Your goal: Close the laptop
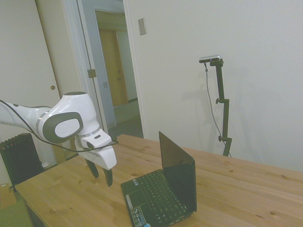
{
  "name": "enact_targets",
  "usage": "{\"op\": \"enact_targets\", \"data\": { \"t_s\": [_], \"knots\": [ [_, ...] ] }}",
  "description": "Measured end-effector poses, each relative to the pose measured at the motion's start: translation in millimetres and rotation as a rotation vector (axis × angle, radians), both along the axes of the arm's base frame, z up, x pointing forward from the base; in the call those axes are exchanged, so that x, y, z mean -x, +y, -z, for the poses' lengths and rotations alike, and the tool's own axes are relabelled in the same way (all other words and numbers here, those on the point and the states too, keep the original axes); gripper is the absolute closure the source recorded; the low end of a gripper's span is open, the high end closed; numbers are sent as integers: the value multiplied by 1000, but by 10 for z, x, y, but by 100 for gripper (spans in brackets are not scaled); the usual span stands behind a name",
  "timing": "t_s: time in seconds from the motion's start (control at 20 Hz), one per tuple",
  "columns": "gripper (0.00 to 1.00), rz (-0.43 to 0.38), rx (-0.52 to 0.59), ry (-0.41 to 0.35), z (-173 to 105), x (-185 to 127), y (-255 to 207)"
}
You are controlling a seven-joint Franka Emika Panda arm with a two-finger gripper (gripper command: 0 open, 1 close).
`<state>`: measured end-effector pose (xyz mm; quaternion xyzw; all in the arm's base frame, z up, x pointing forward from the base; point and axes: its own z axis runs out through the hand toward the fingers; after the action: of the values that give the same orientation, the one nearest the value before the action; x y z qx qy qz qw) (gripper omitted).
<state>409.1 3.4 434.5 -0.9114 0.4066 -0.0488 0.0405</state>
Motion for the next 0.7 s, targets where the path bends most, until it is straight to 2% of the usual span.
{"op": "enact_targets", "data": {
  "t_s": [0.2, 0.35, 0.5, 0.7],
  "knots": [
    [0, -5, 29, -7, -44, -45, -26],
    [0, 16, 59, -34, -295, -204, -170],
    [0, 51, 67, -63, -717, -352, -387],
    [0, 119, 84, -125, -1535, -442, -752]
  ]
}}
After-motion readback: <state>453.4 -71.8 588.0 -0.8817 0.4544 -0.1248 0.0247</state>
